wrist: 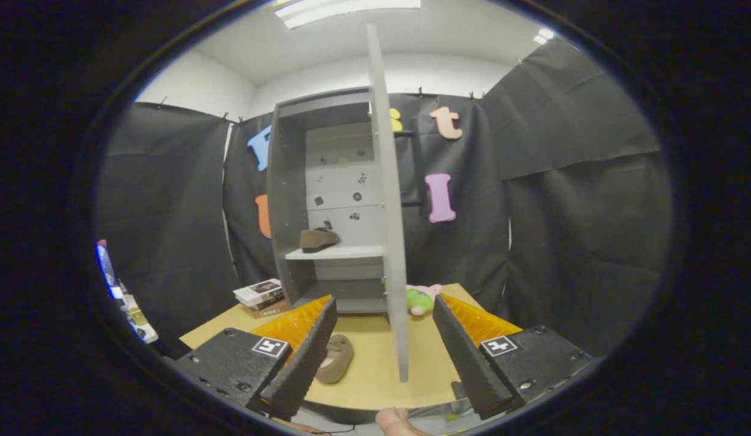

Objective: Open the shoe cabinet door, grab the shoes and put them into the shoe cabinet, then close the shoe cabinet door.

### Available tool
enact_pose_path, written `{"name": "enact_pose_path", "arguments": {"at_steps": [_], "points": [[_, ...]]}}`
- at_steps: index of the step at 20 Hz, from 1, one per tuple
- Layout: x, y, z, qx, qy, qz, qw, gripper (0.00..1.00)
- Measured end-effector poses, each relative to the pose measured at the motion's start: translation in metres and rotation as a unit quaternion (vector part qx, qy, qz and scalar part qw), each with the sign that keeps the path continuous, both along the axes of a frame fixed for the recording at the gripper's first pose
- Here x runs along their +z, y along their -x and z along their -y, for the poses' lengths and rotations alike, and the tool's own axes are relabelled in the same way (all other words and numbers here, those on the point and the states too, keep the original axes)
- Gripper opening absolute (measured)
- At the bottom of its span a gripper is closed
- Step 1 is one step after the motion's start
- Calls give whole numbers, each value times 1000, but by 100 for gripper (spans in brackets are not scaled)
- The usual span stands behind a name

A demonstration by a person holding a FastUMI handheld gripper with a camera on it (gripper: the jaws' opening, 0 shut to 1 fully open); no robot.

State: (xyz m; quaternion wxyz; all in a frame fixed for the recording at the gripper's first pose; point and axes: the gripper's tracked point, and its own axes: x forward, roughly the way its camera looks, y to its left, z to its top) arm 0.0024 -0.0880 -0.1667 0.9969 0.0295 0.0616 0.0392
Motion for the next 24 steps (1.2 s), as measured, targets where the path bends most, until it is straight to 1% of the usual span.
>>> {"name": "enact_pose_path", "arguments": {"at_steps": [4, 8, 10, 13, 15, 18, 21, 23, 24], "points": [[-30, -5, -54, 28, 37, 5, 999, 100], [-59, -25, -98, 47, 68, 7, 997, 100], [-76, -37, -121, 63, 75, -5, 995, 100], [-100, -61, -146, 70, 60, -25, 995, 100], [-124, -79, -158, 68, 40, -49, 996, 100], [-161, -111, -166, 45, 27, -76, 996, 100], [-203, -140, -172, 23, 24, -107, 994, 100], [-231, -155, -179, 18, 30, -126, 991, 98], [-245, -163, -180, 13, 37, -134, 990, 95]]}}
